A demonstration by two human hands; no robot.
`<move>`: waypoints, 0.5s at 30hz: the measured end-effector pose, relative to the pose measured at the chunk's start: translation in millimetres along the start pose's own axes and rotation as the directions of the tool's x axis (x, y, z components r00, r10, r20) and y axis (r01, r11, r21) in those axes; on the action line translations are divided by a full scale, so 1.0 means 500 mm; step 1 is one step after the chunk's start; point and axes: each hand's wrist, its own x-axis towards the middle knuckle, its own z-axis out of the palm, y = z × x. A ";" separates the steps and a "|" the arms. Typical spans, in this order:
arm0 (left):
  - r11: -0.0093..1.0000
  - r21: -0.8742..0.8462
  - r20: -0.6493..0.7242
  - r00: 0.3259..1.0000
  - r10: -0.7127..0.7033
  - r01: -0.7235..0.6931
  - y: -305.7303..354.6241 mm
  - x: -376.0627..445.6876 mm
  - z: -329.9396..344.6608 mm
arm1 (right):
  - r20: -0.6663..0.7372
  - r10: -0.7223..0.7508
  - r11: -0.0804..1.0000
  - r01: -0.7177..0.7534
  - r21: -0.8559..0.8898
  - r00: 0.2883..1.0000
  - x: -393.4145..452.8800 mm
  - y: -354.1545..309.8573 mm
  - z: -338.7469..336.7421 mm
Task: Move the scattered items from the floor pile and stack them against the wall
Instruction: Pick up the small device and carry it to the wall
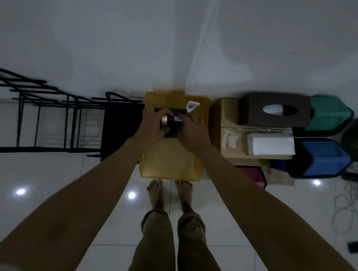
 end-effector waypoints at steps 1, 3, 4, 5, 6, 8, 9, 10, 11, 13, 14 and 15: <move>1.000 0.011 -0.011 1.000 -0.012 0.012 -0.015 0.015 0.007 | 0.009 -0.020 1.000 0.020 0.011 1.000 0.017 -0.001 0.006; 0.999 0.026 -0.017 0.999 -0.029 0.030 -0.047 0.041 0.018 | 0.045 -0.050 0.996 0.047 0.077 0.998 0.048 0.002 0.024; 0.999 0.018 -0.012 0.999 -0.034 0.035 -0.060 0.052 0.022 | 0.062 -0.062 0.994 0.056 0.092 0.996 0.059 0.001 0.030; 0.999 0.006 -0.006 0.999 -0.034 0.035 -0.071 0.062 0.024 | 0.074 -0.073 0.993 0.066 0.094 0.995 0.068 0.001 0.034; 1.000 -0.001 -0.007 0.999 -0.031 0.031 -0.080 0.071 0.026 | 0.077 -0.084 0.993 0.076 0.094 0.993 0.076 0.001 0.039; 0.999 0.013 -0.028 0.999 -0.041 0.041 -0.092 0.086 0.029 | 0.099 -0.091 0.993 0.082 0.087 0.991 0.085 0.000 0.044; 0.997 0.040 -0.041 0.997 -0.059 0.061 -0.095 0.092 0.031 | 0.122 -0.095 0.994 0.088 0.063 0.988 0.085 0.001 0.045; 0.994 0.078 -0.048 0.996 -0.079 0.082 -0.096 0.097 0.033 | 0.147 -0.096 0.995 0.093 0.025 0.985 0.084 0.003 0.046; 0.988 0.123 -0.054 0.994 -0.093 0.099 -0.093 0.099 0.033 | 0.157 -0.100 0.995 0.103 -0.015 0.982 0.080 0.005 0.047; 0.976 0.175 -0.046 0.991 -0.122 0.128 -0.085 0.094 0.030 | 0.167 -0.101 0.991 0.114 -0.066 0.981 0.068 0.003 0.045; 0.974 0.169 -0.045 0.988 -0.145 0.151 -0.080 0.085 0.028 | 0.162 -0.095 0.991 0.109 -0.080 0.982 0.058 -0.001 0.042; 0.974 0.146 -0.061 0.984 -0.168 0.175 -0.075 0.071 0.024 | 0.150 -0.085 0.991 0.099 -0.090 0.985 0.047 -0.007 0.037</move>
